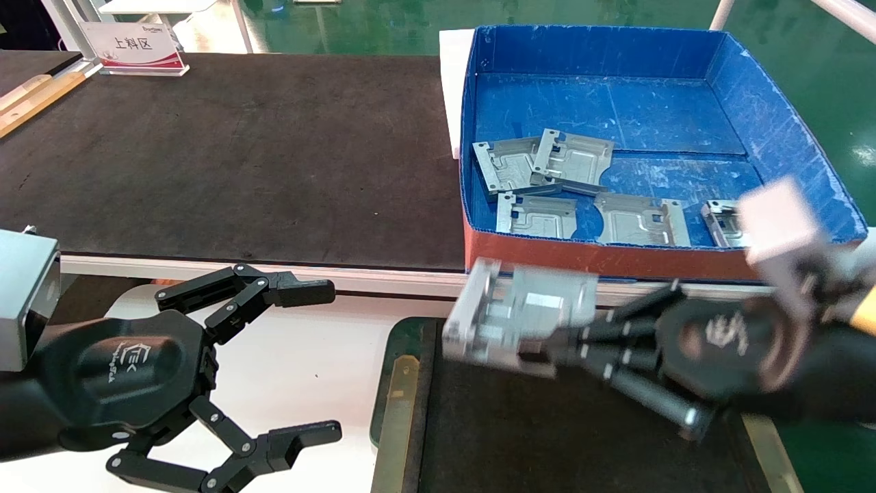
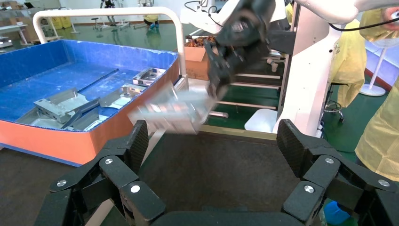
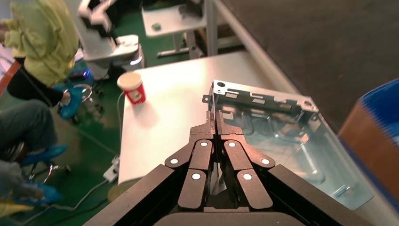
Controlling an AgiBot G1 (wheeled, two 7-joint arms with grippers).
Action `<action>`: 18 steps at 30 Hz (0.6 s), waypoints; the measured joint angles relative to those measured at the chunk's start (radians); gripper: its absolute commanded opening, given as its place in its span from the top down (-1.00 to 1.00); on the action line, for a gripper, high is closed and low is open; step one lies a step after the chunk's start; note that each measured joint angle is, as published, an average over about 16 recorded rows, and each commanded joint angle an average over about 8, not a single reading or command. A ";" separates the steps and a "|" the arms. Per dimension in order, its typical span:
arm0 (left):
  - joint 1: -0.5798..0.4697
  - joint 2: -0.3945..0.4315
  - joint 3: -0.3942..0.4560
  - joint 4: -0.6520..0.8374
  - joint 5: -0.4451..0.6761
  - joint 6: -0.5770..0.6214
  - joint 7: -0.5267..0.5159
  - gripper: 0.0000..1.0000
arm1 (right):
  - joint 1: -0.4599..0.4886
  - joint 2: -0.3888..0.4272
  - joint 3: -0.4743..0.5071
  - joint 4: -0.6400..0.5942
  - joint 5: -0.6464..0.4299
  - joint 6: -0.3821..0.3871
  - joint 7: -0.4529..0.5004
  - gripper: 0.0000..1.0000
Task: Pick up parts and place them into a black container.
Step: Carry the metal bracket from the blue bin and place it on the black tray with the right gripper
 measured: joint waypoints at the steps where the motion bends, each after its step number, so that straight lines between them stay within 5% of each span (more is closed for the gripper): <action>1: 0.000 0.000 0.000 0.000 0.000 0.000 0.000 -1.00 | -0.020 0.003 -0.003 0.014 -0.003 0.009 -0.006 1.00; 18: 0.000 0.000 0.000 0.000 0.000 0.000 0.000 -1.00 | -0.198 -0.063 -0.085 0.031 -0.161 0.103 -0.169 1.00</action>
